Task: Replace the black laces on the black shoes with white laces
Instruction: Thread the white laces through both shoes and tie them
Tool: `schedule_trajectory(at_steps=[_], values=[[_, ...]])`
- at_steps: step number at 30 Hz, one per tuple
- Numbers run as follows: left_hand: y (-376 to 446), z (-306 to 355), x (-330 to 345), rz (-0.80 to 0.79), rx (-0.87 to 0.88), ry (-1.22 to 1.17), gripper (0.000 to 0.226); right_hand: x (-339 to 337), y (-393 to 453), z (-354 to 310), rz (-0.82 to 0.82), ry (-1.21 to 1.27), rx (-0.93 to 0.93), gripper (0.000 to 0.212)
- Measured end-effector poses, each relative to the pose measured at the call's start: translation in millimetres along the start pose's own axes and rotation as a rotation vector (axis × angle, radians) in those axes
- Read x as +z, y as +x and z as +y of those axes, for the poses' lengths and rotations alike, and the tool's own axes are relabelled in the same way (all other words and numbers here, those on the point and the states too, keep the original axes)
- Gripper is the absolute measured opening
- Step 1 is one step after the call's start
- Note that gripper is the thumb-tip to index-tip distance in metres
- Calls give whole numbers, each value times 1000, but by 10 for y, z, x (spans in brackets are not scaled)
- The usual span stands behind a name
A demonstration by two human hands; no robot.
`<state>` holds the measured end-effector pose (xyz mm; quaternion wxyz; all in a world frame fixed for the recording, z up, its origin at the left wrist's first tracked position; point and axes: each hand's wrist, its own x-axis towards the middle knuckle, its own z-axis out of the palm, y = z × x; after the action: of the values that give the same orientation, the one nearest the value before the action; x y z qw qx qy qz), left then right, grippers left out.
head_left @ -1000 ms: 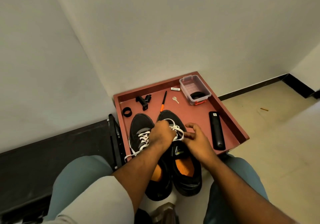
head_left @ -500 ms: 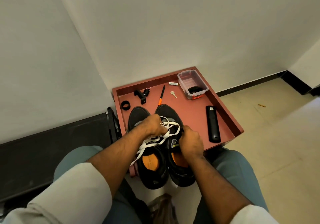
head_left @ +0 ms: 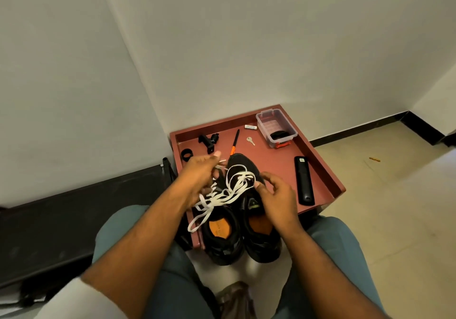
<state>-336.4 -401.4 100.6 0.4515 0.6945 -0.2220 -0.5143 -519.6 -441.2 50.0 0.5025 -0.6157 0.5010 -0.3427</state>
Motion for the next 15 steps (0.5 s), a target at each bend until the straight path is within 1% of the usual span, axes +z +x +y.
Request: schedule_trajectory(at_steps=[1, 3, 5, 8, 10, 12, 14, 15], values=[[-101, -37, 0, -61, -5, -115, 31, 15, -69, -77, 6, 86, -12, 20], [-287, -134, 28, -163, 10, -296, 32, 88, -211, -243, -52, 240, -14, 15], [-444, -239, 88, -209, 24, -357, 34, 159, -336, -375, -140, 326, 35, 12], [-569, -403, 160, -194, 39, -286, 39, 230, -456, -481, -246, 385, 123, 17], [-613, -464, 167, -180, 51, -260, 46, 243, -489, -488, -257, 362, 146, 13], [-660, -458, 175, -185, 72, -208, 48, 234, -503, -479, -261, 318, 146, 12], [-705, -429, 197, -227, 77, -172, 41, 228, -511, -496, -284, 237, 112, 10], [-737, -403, 217, -252, 74, -168, 41, 235, -514, -505, -295, 201, 88, 9]])
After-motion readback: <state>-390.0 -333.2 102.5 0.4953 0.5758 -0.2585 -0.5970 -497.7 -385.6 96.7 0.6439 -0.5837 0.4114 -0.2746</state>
